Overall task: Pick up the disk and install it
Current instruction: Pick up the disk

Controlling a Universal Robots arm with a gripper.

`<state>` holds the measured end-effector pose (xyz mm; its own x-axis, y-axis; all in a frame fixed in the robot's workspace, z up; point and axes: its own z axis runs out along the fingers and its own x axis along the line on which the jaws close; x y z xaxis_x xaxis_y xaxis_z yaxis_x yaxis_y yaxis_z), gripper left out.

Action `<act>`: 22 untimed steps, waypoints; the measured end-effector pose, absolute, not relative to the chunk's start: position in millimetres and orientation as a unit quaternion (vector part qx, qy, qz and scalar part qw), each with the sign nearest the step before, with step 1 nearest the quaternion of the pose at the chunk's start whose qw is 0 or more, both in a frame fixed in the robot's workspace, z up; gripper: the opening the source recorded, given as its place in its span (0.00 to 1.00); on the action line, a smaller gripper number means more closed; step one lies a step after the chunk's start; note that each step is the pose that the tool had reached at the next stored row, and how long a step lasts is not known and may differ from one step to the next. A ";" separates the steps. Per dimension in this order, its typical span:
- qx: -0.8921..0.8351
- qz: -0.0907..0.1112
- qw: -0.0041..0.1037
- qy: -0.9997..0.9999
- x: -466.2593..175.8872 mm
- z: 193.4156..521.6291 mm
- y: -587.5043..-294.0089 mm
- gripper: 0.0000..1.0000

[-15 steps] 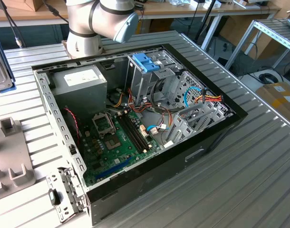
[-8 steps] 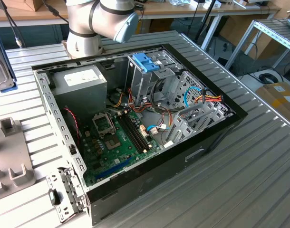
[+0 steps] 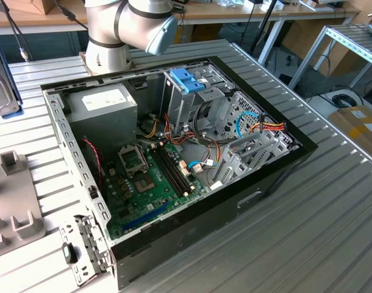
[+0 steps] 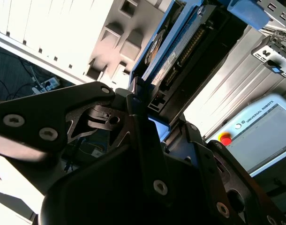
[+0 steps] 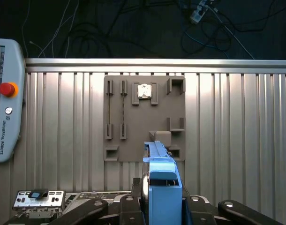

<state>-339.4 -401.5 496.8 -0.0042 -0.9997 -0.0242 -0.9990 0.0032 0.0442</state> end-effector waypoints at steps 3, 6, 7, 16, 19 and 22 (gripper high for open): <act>0.706 -0.024 0.007 -0.708 -338.8 496.8 -401.5 0.37; 0.706 -0.024 0.007 -0.708 -337.9 496.8 -401.5 0.37; 0.706 -0.024 0.007 -0.708 -337.5 496.8 -401.5 0.37; 0.706 -0.024 0.007 -0.708 -335.5 496.7 -401.5 0.37; 0.706 -0.024 0.007 -0.708 -334.5 496.7 -401.5 0.37; 0.706 -0.024 0.007 -0.708 -333.7 496.7 -401.5 0.37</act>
